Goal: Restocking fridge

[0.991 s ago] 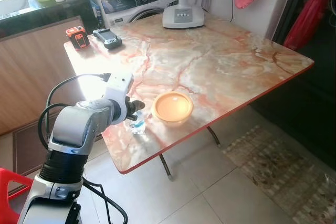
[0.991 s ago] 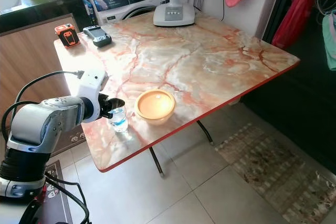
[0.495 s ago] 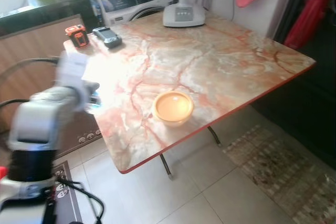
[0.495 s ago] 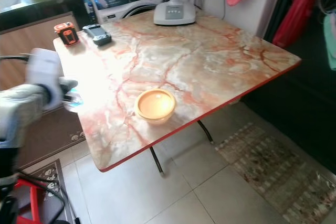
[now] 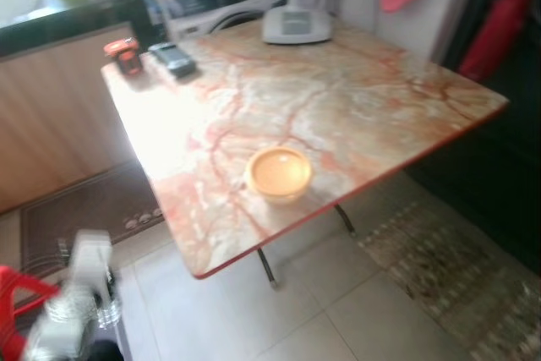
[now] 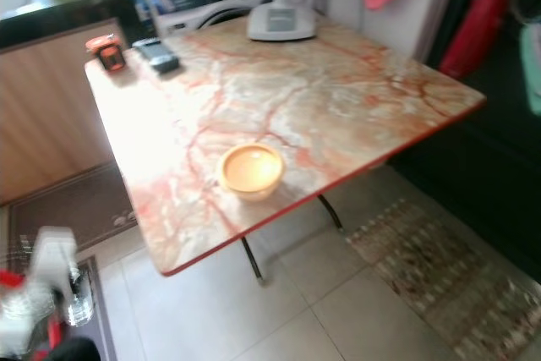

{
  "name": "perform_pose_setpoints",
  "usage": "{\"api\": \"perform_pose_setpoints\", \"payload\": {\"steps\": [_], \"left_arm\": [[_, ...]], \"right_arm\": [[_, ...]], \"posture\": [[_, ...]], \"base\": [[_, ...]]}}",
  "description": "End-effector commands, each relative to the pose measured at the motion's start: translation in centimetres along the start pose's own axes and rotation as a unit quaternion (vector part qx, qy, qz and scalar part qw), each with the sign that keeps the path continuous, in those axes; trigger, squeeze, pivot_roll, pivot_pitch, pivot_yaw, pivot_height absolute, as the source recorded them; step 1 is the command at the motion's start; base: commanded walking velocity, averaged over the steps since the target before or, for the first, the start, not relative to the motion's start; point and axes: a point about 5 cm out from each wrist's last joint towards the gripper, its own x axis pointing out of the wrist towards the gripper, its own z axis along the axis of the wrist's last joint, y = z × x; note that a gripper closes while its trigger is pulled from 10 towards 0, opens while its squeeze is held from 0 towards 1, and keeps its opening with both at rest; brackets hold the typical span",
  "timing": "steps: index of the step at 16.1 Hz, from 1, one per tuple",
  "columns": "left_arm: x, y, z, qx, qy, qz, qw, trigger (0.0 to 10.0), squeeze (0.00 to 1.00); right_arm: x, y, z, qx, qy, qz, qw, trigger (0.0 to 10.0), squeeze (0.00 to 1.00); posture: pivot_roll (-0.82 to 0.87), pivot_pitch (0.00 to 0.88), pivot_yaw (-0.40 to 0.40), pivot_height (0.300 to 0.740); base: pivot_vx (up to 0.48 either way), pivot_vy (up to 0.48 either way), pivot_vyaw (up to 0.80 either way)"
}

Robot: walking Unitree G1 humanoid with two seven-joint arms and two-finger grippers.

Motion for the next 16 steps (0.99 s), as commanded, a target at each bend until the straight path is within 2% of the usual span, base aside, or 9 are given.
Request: {"api": "perform_pose_setpoints", "payload": {"steps": [1, 2, 3, 5, 7, 8, 11, 13, 16], "left_arm": [[0.3, -0.3, -0.5, -0.004, -0.027, 0.005, 1.0, 10.0, 0.0], [0.5, -1.0, -2.8, 0.003, -0.004, 0.007, 1.0, 10.0, 0.0], [0.5, -1.2, -3.7, 0.012, 0.014, 0.009, 1.0, 10.0, 0.0], [0.3, -2.1, -6.6, -0.014, 0.062, 0.002, 0.998, 10.0, 0.0], [-0.3, -4.0, -8.9, 0.02, 0.091, -0.045, 0.995, 10.0, 0.0], [-0.4, -4.5, -9.3, 0.032, 0.096, -0.049, 0.994, 10.0, 0.0], [-0.1, -5.9, -8.7, -0.005, 0.072, -0.055, 0.996, 10.0, 0.0], [-0.1, -6.5, -8.6, 0.008, 0.066, -0.065, 0.996, 10.0, 0.0], [-0.2, -7.0, -8.5, 0.006, 0.05, -0.09, 0.995, 10.0, 0.0]], "right_arm": [[0.1, 1.4, -0.2, 0.009, 0.003, 0.024, 1.0, 10.0, 0.0], [0.0, 1.4, -0.2, 0.021, 0.002, 0.022, 1.0, 10.0, 0.0], [0.0, 1.4, -0.3, 0.026, 0.002, 0.022, 0.999, 10.0, 0.0], [0.0, 1.4, -0.5, 0.061, 0.0, 0.016, 0.998, 10.0, 0.0], [-0.1, 1.4, -0.8, 0.09, 0.0, 0.011, 0.996, 10.0, 0.0], [-0.1, 1.4, -1.0, 0.105, 0.0, 0.004, 0.994, 10.0, 0.0], [-0.3, 1.3, -1.3, 0.123, -0.002, -0.001, 0.992, 10.0, 0.0], [-0.3, 1.2, -1.6, 0.133, 0.0, -0.002, 0.991, 10.0, 0.0], [-0.5, 1.3, -2.1, 0.142, 0.004, -0.003, 0.99, 10.0, 0.0]], "posture": [[0.03, 0.01, 0.088, 0.74], [0.03, 0.013, 0.088, 0.74], [0.03, 0.013, 0.088, 0.74], [0.02, 0.025, 0.087, 0.74], [-0.01, 0.033, 0.093, 0.74], [-0.03, 0.041, 0.102, 0.74], [-0.05, 0.03, 0.122, 0.74], [-0.06, 0.01, 0.132, 0.74], [-0.08, 0.0, 0.141, 0.74]], "base": [[0.0, 0.0, 0.0], [0.0, 0.0, 0.0], [0.0, 0.0, 0.0], [0.0, 0.0, 0.0], [0.0, 0.0, 0.0], [0.0, 0.0, 0.0], [0.0, 0.0, 0.0], [0.0, 0.0, 0.0], [0.0, 0.0, 0.0]]}}
